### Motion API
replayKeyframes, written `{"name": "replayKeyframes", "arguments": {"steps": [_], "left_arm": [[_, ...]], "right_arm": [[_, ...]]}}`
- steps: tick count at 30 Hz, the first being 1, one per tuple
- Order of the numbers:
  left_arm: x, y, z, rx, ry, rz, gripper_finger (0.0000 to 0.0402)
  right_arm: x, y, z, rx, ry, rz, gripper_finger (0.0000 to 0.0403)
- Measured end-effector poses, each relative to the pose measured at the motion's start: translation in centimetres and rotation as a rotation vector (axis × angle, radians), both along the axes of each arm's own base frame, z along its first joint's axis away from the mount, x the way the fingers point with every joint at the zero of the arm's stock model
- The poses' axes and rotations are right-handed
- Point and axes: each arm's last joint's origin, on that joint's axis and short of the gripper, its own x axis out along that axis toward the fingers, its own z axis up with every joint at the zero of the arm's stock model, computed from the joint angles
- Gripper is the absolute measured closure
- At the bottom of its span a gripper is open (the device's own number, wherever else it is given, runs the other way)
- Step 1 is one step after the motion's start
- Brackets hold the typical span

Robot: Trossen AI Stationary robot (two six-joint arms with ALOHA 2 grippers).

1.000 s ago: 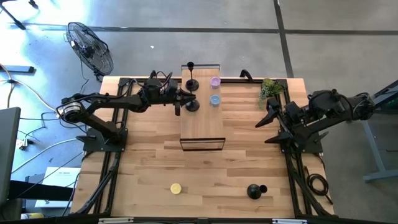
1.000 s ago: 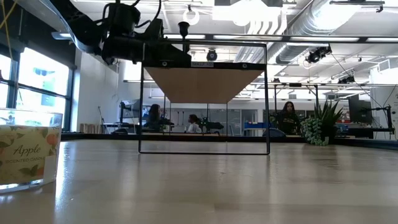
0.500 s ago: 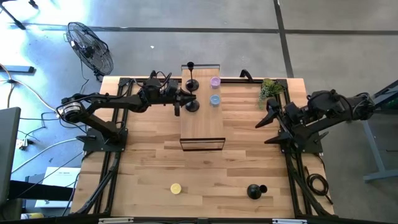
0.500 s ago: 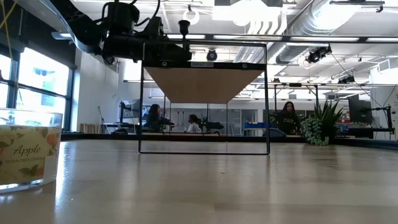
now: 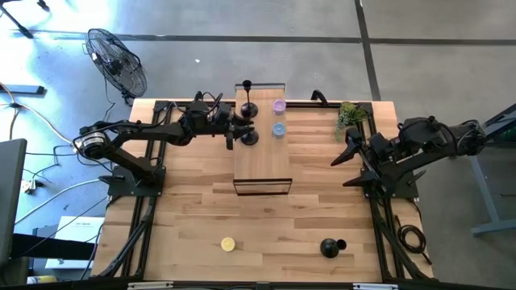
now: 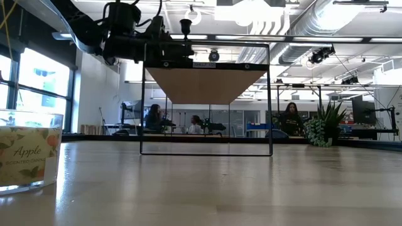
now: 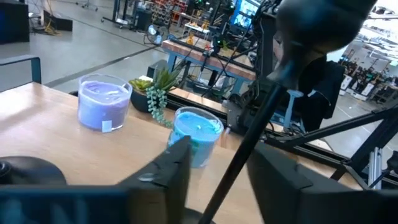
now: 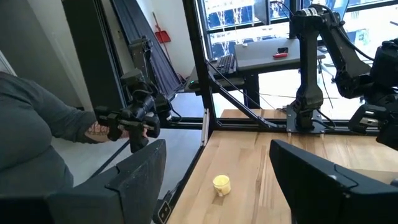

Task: Pick & Place candle stick holders
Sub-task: Put the left black candle holder on the shelf, then put the yellow scented candle on the shelf

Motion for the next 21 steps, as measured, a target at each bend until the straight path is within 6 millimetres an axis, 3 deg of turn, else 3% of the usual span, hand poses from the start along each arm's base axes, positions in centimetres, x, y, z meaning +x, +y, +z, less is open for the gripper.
{"name": "replayKeyframes", "arguments": {"steps": [9,21], "left_arm": [[0.0,-0.01,0.04,0.041,0.0,-0.003,0.0154],[-0.21,-0.29,0.54,0.128,-0.01,-0.062,0.0128]], "right_arm": [[0.0,0.0,0.0,-0.001,-0.001,0.0,0.0121],[0.0,0.0,-0.05,0.001,0.005,0.001,0.0121]]}}
